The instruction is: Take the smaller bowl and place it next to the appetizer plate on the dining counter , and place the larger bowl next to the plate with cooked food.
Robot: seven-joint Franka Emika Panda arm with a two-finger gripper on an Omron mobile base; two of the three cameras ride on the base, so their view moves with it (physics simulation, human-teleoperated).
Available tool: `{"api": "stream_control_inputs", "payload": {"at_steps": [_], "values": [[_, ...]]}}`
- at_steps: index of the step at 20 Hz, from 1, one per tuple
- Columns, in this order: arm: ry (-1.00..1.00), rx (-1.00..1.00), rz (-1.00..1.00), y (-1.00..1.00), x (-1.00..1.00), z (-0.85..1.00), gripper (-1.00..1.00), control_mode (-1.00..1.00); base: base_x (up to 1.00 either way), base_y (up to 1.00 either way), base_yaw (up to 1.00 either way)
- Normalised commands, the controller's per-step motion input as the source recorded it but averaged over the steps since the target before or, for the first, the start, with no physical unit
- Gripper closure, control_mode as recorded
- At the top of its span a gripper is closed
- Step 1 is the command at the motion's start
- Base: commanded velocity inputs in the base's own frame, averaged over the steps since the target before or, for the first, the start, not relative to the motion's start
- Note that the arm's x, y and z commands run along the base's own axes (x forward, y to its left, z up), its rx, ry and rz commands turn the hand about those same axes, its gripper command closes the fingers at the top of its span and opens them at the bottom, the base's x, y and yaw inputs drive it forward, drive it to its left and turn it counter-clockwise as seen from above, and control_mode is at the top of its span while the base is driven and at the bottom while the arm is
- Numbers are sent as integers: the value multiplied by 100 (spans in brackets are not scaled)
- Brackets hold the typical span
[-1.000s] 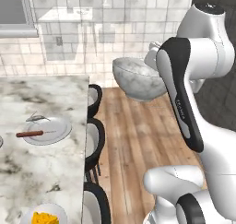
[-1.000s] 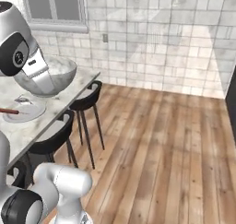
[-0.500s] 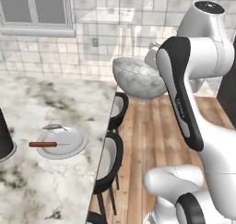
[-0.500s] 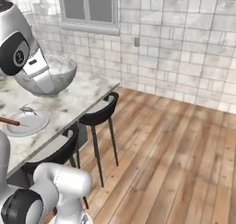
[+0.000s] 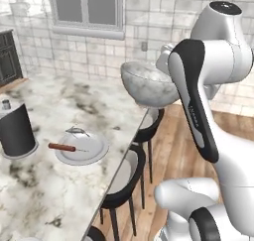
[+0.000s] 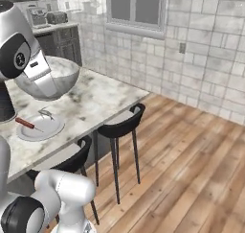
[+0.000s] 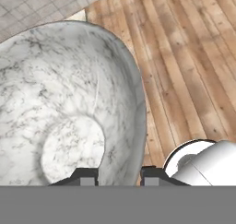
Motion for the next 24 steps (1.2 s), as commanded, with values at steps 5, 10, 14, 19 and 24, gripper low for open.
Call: {"api": "stream_control_inputs", "payload": {"at_steps": [5,10,14,19,24], "values": [[0,0,0,0,0,0,100,100,67,-26,48],[0,0,0,0,0,0,100,100,75,-35,50],[0,0,0,0,0,0,100,100,76,-42,51],[0,0,0,0,0,0,100,100,76,-43,51],[0,0,0,0,0,0,100,100,74,-44,50]]}}
